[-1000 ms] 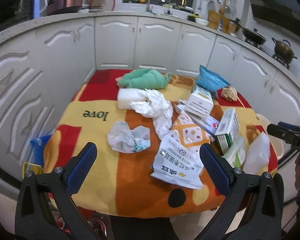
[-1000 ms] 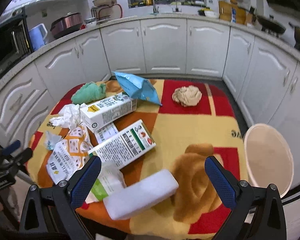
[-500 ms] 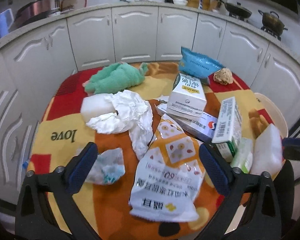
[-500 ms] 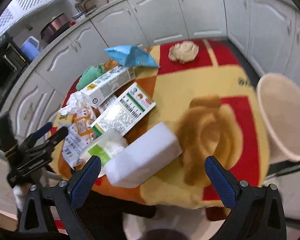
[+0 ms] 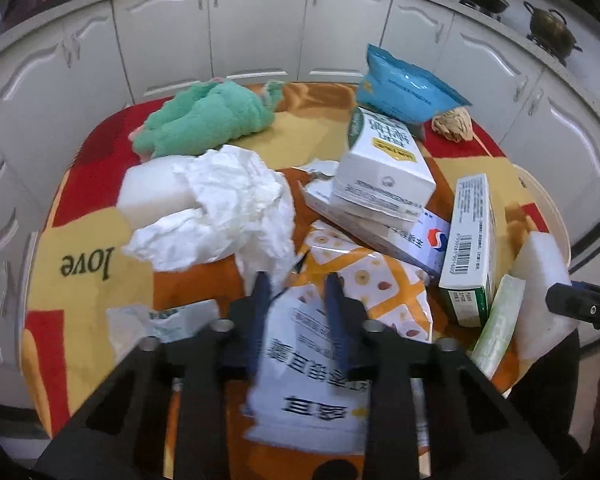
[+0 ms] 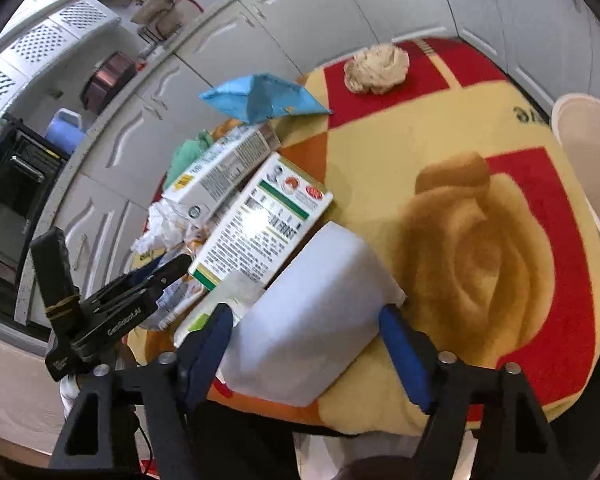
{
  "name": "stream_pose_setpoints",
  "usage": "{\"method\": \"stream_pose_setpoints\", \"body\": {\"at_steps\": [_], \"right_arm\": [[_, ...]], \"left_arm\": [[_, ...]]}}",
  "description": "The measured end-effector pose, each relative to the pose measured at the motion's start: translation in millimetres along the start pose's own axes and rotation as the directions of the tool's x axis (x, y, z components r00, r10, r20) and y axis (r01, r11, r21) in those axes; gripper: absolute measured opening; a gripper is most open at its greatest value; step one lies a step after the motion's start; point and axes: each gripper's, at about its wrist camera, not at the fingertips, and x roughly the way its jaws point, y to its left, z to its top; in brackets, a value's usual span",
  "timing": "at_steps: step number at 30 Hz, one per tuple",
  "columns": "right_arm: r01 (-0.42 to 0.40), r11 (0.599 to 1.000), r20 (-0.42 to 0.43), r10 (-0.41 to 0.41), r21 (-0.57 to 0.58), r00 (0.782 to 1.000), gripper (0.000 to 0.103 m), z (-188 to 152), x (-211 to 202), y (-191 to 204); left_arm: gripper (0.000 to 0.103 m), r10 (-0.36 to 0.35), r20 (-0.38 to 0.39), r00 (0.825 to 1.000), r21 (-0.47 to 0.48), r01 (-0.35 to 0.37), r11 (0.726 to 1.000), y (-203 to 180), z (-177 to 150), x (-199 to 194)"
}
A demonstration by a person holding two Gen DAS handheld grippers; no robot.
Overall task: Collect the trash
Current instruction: 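Reach the left tool to the printed snack wrapper while the right tool approaches the white sponge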
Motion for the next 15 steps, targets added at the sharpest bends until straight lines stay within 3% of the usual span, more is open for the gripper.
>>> {"method": "stream_pose_setpoints", "body": {"at_steps": [4,11,13,14,15], "right_arm": [[0.017,0.997,0.044,-0.014,-0.078,0.999,0.043,2,-12,10],[0.038,0.992,0.039,-0.034,-0.117,0.999,0.037,1,-17,7],[0.051,0.991,0.028,-0.047,-0.127,0.998,0.037,-1,-16,7],[0.056,0.99,0.014,-0.055,-0.131,0.998,0.037,-2,-15,7],[0.057,0.99,0.003,-0.057,-0.128,0.998,0.045,-3,-14,6]], "left_arm": [[0.01,-0.01,0.023,1.0,0.0,0.01,1.0,-1,0,-14],[0.012,-0.028,0.039,0.999,-0.012,0.028,1.0,2,-5,-31],[0.022,-0.027,0.022,0.999,-0.006,0.027,1.0,1,-8,-29],[0.037,-0.037,0.014,0.999,-0.01,0.037,0.999,1,-10,-29],[0.051,-0.044,0.013,0.999,-0.015,0.044,0.999,1,-10,-27]]}}
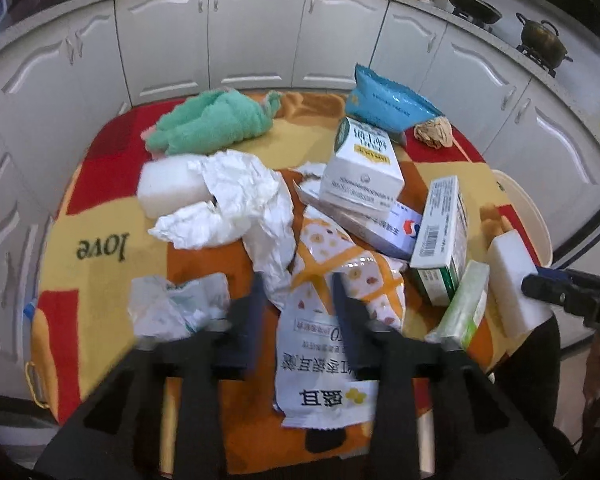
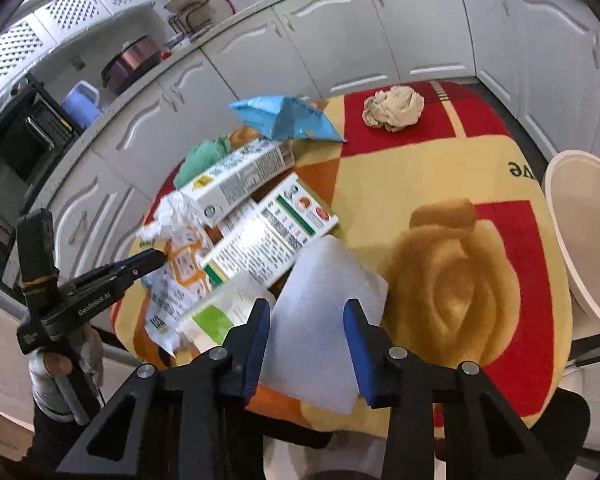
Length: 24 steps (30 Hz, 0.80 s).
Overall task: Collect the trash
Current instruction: 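Reach the left tool to the printed snack wrapper while the right tool approaches the white sponge, then grasp the snack wrapper with the left tool while the right tool grips the white sponge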
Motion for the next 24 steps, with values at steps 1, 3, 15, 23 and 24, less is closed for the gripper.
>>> {"method": "stream_pose_setpoints", "body": {"at_steps": [1,3,15,23,24], "right_arm": [[0.002,1.0,-0.01,-0.002,0.009,1.0,0.056,-2,2,-1],[0.009,1.0,-0.014,-0.008,0.017,1.0,0.063,-5,1,-3],[-0.027,0.998,-0.053,0.031,0.062,0.998,0.061,-9,34,-2],[-0.05,0.999,0.097,0.052,-0.02,0.994,0.061,2,-11,7],[-0.049,0.999,0.107,0.051,-0.019,0.993,0.061,3,-15,6]], "left_arm": [[0.054,-0.002,0.004,1.0,-0.008,0.002,1.0,0,0,1],[0.055,0.015,0.008,1.0,-0.011,-0.015,1.0,0,0,4],[0.026,-0.023,-0.065,0.998,0.035,0.025,0.999,-13,-5,26],[0.008,-0.036,0.036,0.999,0.003,0.036,0.999,-4,6,-23],[0.008,-0.043,0.048,0.998,0.005,0.042,0.999,-6,8,-29]]}}
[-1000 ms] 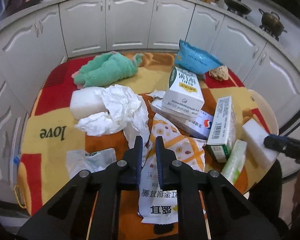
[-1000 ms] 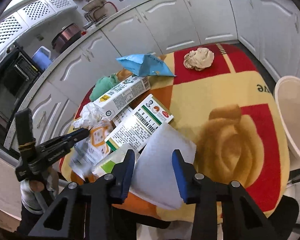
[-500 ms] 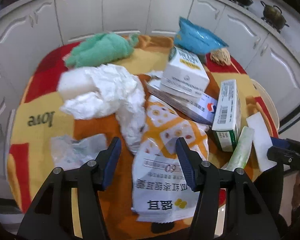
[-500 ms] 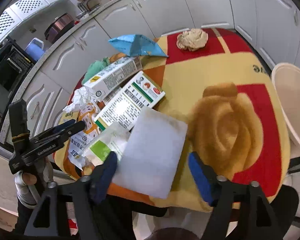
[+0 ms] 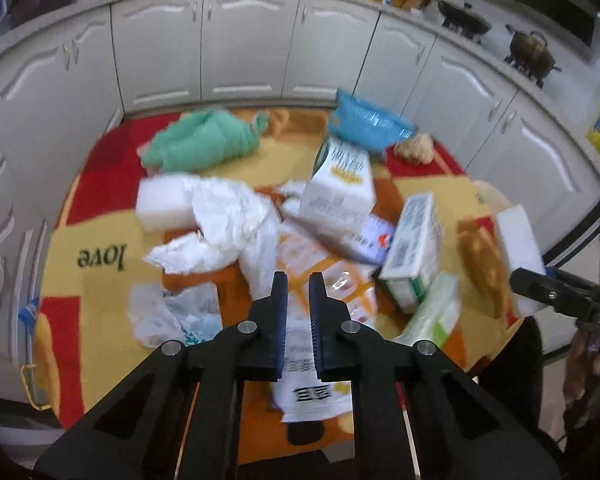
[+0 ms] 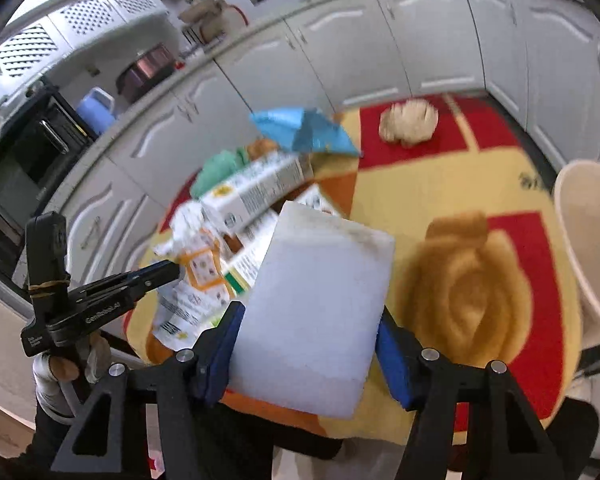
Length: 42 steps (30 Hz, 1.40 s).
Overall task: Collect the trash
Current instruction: 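Grasp the snack wrapper with the left tool while the right tool grips the white sponge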
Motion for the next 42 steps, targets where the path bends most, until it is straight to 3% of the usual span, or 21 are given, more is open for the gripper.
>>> {"method": "stream_pose_setpoints", "body": {"at_steps": [5,7,9,13,15,17,20,28,33,35,37,42], "right_arm": [[-0.012,1.0,0.019,0.012,0.024,1.0,0.061,4,-11,-13],[-0.016,1.0,0.016,0.016,0.018,1.0,0.061,2,-14,-14],[-0.017,1.0,0.013,0.017,0.018,1.0,0.061,0,-16,-17],[-0.025,0.999,-0.002,0.025,0.032,1.0,0.061,-2,-15,-23],[-0.025,0.999,-0.011,0.025,0.027,1.0,0.061,-2,-12,-22],[-0.027,0.999,-0.018,0.027,0.024,0.999,0.061,-2,-10,-21],[-0.029,0.999,-0.02,0.03,0.018,0.999,0.061,-2,-9,-20],[-0.033,0.999,0.03,0.032,0.015,0.999,0.062,4,-24,-24],[-0.015,0.999,0.063,0.012,0.035,0.998,0.062,6,-36,-35],[-0.003,0.998,0.078,-0.001,0.059,0.997,0.062,7,-42,-45],[0.001,0.997,0.087,-0.009,0.083,0.996,0.062,8,-48,-56],[0.015,0.994,0.116,-0.027,0.109,0.993,0.062,10,-61,-69]], "left_arm": [[0.009,0.041,0.003,0.999,0.043,-0.041,0.998,-11,3,-5],[0.02,0.029,-0.038,0.999,0.033,-0.028,0.999,-8,-1,4],[0.061,0.038,-0.085,0.996,-0.001,-0.038,0.999,-2,-6,16],[0.062,0.044,-0.127,0.991,-0.047,-0.05,0.998,4,-18,35],[0.055,0.025,-0.154,0.988,-0.052,-0.033,0.998,2,-22,47],[0.03,0.004,-0.175,0.985,-0.037,-0.01,0.999,-4,-24,55],[0.01,-0.003,-0.14,0.99,-0.025,0.0,1.0,-8,-23,49],[0.004,-0.006,0.001,1.0,0.001,0.006,1.0,-8,-6,-18],[0.004,-0.044,0.059,0.997,0.037,0.042,0.998,-27,7,-45],[0.004,-0.026,0.087,0.996,0.078,0.019,0.997,-40,12,-50],[0.004,-0.027,0.089,0.996,0.086,0.02,0.996,-47,20,-47],[0.004,-0.121,0.056,0.991,0.058,0.118,0.991,-60,32,-36]]}}
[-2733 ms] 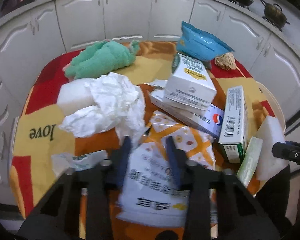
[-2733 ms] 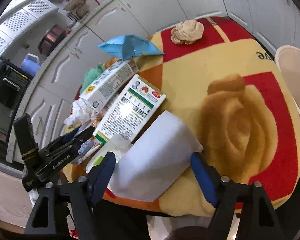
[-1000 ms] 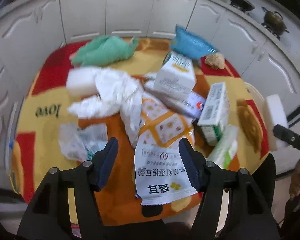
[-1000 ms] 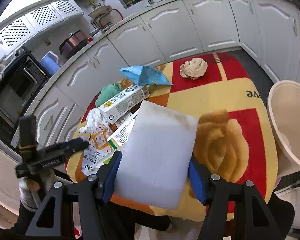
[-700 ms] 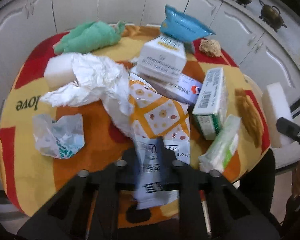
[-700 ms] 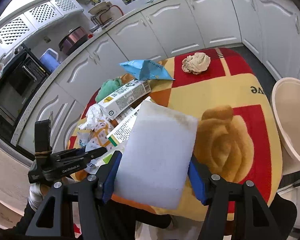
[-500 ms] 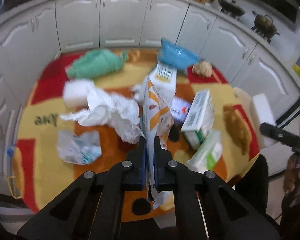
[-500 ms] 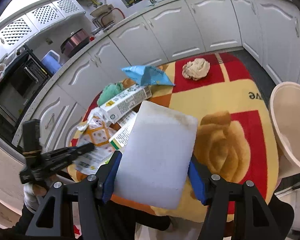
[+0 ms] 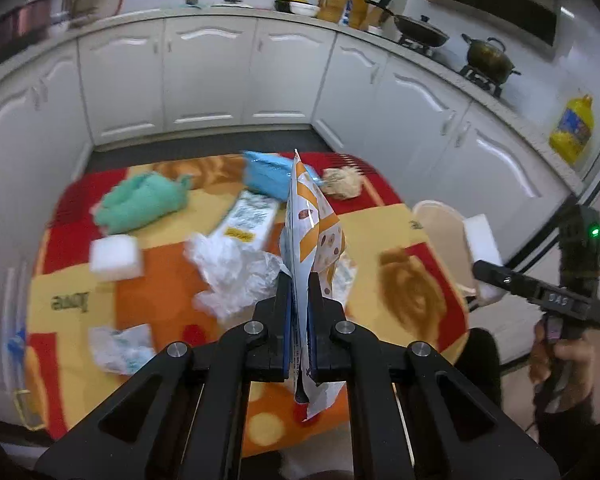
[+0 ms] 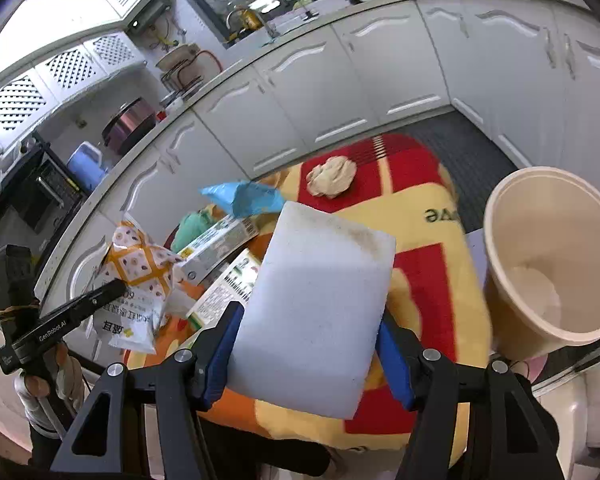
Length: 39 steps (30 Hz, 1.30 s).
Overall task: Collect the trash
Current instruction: 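Grasp the snack wrapper with the left tool while the right tool grips the white sponge, then carry the wrapper to the beige bin and open the left tool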
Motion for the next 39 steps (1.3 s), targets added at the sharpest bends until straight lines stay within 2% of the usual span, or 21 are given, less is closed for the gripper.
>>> {"method": "stream_pose_setpoints", "body": {"at_steps": [3,7,11,15,20,25,26,28,29,30,32,36,39], "right_arm": [[0.011,1.0,0.018,-0.011,0.029,1.0,0.062,4,-6,-10],[0.022,0.998,0.032,-0.024,0.058,0.999,0.062,4,-13,-23],[0.031,0.996,0.045,-0.035,0.082,0.998,0.062,5,-18,-32],[0.036,0.995,0.044,-0.04,0.095,0.998,0.062,4,-21,-36],[0.04,0.993,0.03,-0.043,0.107,0.999,0.062,2,-17,-41],[0.033,0.995,0.009,-0.034,0.094,0.999,0.062,1,-10,-38],[0.031,0.995,0.007,-0.032,0.094,0.999,0.062,0,-9,-38],[0.034,0.995,0.005,-0.035,0.095,0.999,0.062,0,-8,-41],[0.037,0.995,0.004,-0.038,0.098,0.999,0.062,-1,-8,-42],[0.04,0.994,0.003,-0.04,0.101,0.999,0.062,-1,-9,-44],[0.046,0.993,0.0,-0.046,0.108,0.999,0.062,-2,-10,-48],[0.054,0.991,-0.001,-0.055,0.124,0.998,0.063,-2,-12,-57],[0.053,0.989,0.005,-0.054,0.137,0.999,0.063,-1,-13,-60]], "left_arm": [[0.004,-0.073,0.001,0.997,-0.015,0.073,0.997,-12,11,5],[0.004,-0.13,-0.004,0.992,-0.047,0.13,0.99,-25,28,15],[0.004,-0.167,-0.008,0.986,-0.053,0.167,0.985,-40,40,27],[0.004,-0.21,-0.059,0.976,-0.083,0.205,0.975,-42,42,54],[0.004,-0.228,-0.092,0.969,-0.108,0.218,0.97,-44,33,82],[0.007,-0.205,-0.119,0.972,-0.069,0.198,0.978,-58,27,102],[0.011,-0.194,-0.125,0.973,-0.06,0.188,0.98,-60,26,106],[0.029,-0.176,-0.14,0.974,-0.036,0.173,0.984,-68,24,115],[0.047,-0.174,-0.145,0.974,-0.028,0.172,0.985,-70,23,118],[0.056,-0.176,-0.149,0.973,-0.023,0.174,0.984,-74,23,122],[0.056,-0.174,-0.154,0.973,-0.013,0.174,0.985,-78,22,126],[0.056,-0.105,-0.168,0.98,0.045,0.114,0.992,-85,22,134],[0.056,-0.074,-0.189,0.979,0.046,0.084,0.995,-84,22,144]]}}
